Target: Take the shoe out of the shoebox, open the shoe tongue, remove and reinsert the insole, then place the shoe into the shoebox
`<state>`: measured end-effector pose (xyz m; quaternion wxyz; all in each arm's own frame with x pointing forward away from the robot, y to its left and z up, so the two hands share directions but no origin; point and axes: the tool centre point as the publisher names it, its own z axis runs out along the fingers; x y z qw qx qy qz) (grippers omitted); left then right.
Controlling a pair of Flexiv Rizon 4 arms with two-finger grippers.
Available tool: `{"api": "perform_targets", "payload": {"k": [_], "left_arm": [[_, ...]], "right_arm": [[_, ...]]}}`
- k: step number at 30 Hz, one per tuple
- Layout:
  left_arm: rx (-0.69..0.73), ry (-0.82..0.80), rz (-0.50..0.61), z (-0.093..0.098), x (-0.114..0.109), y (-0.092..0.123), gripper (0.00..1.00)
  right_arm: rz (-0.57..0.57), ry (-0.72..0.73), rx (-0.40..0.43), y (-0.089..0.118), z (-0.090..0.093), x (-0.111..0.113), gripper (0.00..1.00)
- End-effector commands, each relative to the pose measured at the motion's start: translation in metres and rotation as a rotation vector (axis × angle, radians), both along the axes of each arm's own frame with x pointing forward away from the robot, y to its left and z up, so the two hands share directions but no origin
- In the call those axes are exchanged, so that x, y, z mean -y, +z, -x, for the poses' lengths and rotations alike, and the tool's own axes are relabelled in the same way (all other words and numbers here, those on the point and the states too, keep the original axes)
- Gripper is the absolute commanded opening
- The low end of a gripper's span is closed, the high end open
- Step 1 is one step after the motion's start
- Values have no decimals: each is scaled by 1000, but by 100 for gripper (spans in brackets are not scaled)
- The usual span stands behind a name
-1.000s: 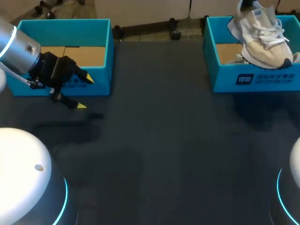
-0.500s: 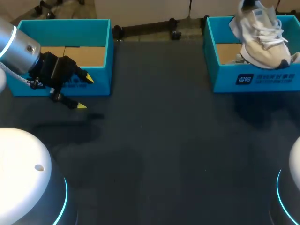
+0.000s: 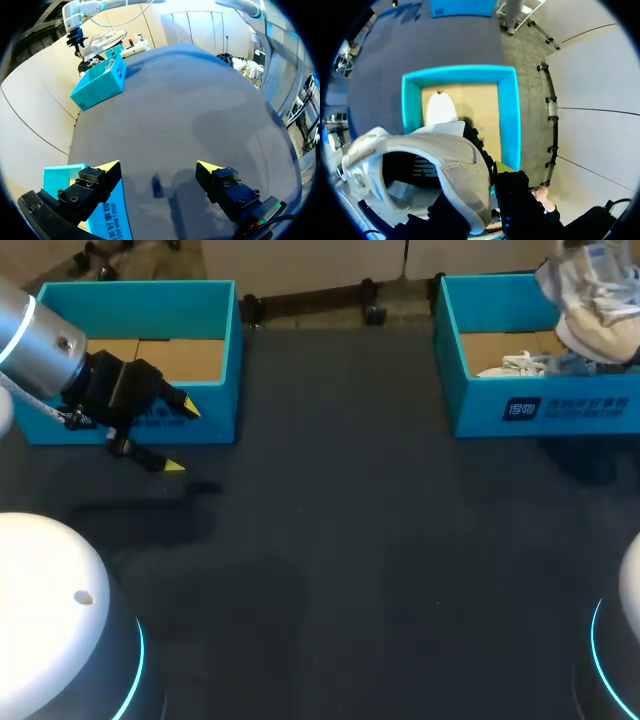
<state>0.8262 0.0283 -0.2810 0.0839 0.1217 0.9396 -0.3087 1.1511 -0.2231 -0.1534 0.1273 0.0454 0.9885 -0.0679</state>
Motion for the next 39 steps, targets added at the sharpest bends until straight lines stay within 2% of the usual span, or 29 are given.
{"api": "perform_targets", "payload": {"k": [1,6,11,15,19,25,32,35,39], "left_arm": [[1,-1,-1,1,-1,1,100],[1,-1,-1,1,-1,1,100],[1,-1,-1,1,-1,1,100],[1,-1,-1,1,-1,1,100],[1,-1,-1,1,-1,1,100],[1,-1,-1,1,-1,1,100],[1,-1,-1,1,-1,1,100],[1,-1,-1,1,-1,1,100],[1,-1,-1,1,-1,1,100]], "right_arm": [[7,-28,-47,-3,-34,20,0],[3,-103,-30,-7,-44,46,0],[-32,-313,19,-9,-37,68,0],[-78,-576,79,-9,-33,74,0],[-107,-774,156,-5,-33,78,0],[-182,-1040,192,-10,-26,90,0],[-196,-1257,217,-10,-15,96,0],[-204,-1346,199,-13,-11,97,0],[-204,-1346,199,-13,-11,97,0]]}}
